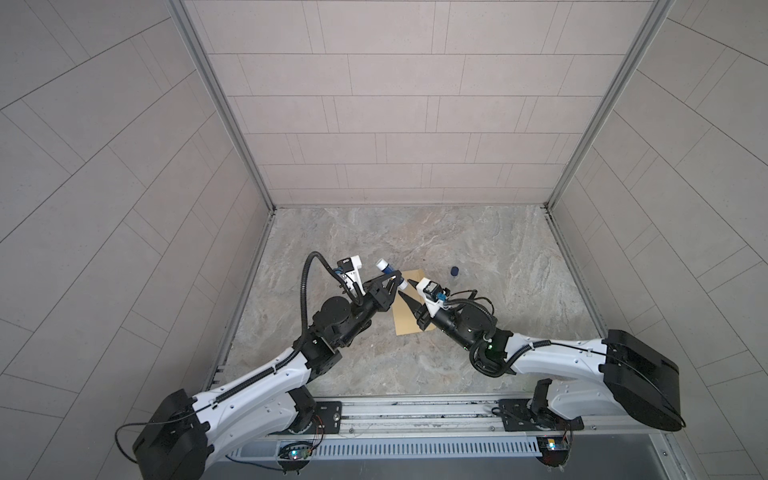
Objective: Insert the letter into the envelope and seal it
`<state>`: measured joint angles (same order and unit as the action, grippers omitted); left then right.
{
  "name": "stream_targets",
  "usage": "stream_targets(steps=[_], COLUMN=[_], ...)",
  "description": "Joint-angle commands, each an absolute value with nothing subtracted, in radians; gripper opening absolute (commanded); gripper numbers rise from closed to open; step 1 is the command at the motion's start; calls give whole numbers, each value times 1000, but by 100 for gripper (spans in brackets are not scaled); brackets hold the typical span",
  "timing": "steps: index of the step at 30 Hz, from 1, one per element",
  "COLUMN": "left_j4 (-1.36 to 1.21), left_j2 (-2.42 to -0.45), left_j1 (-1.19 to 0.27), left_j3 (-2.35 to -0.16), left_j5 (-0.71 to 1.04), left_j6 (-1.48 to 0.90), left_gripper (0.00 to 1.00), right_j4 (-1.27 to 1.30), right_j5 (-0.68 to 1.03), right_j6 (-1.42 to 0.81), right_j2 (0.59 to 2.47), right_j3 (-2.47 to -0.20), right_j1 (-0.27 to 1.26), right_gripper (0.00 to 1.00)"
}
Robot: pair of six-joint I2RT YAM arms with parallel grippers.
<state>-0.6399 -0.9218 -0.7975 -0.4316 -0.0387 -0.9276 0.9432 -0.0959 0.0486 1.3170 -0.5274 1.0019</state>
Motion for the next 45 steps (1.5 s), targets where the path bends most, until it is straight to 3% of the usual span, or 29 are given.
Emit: stream_targets(steps=[1,12,23,27,33,45], left_j4=[-692,-693,-697,-715,-817,-955], left_j2=[-905,-902,-905,-903,-893,-911], left_j1=[-791,-792,-792,-792,-791,-792], left_j3=[-434,-423,-417,-416,-398,-369], left_j5=[-47,-43,-15,43,194,450], left_j6=[-930,-937,-910,-817,-647,-511], left_gripper=[0,0,0,0,0,0], right_j4=[993,1005,981,897,701,481], right_j5=[-107,-116,-52,14,173,681], right_j6=[51,46,27,15,-39,-225], right_j2=[1324,1337,1320,1289,1199,1074], right_j3=[-558,-569,-581,-600,-646,-708], right_j1=[1011,1017,1017,1017,971,752], right_gripper=[35,33,0,0,0,0])
